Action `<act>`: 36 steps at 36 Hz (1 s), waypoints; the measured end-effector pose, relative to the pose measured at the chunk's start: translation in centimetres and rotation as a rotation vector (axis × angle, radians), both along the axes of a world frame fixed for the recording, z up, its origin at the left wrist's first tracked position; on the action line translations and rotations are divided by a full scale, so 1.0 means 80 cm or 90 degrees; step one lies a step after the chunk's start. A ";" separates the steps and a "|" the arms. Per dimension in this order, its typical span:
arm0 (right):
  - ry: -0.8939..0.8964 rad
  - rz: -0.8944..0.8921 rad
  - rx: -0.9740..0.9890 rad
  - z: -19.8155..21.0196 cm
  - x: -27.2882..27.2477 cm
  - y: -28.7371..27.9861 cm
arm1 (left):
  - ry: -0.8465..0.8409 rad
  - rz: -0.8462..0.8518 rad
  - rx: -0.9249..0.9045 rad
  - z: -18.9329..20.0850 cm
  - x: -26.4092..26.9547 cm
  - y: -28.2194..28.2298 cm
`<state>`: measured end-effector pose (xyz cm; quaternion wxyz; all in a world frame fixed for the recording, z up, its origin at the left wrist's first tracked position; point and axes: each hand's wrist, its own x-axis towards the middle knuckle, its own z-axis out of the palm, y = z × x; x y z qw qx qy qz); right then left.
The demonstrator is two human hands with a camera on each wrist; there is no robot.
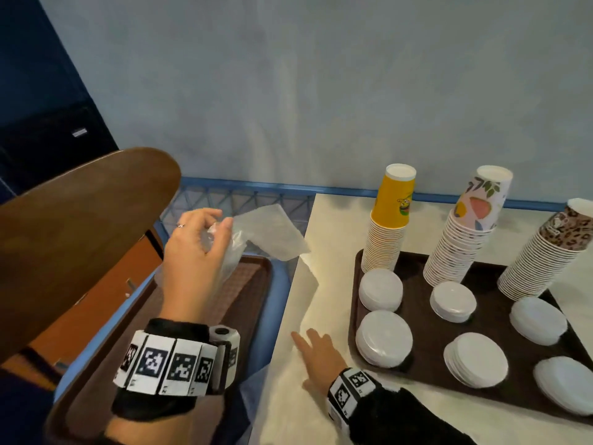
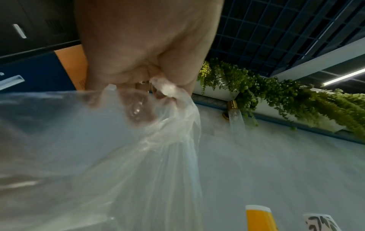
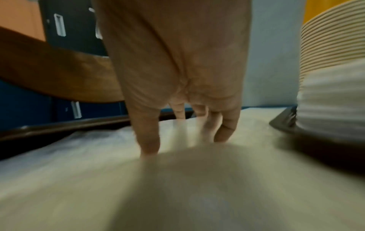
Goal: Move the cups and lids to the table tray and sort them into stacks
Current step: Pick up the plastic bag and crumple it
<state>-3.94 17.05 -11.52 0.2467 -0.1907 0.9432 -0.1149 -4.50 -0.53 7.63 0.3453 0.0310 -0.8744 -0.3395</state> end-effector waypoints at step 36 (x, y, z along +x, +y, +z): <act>0.098 0.025 -0.319 0.064 0.090 0.226 | -0.025 -0.022 0.088 0.000 0.108 0.157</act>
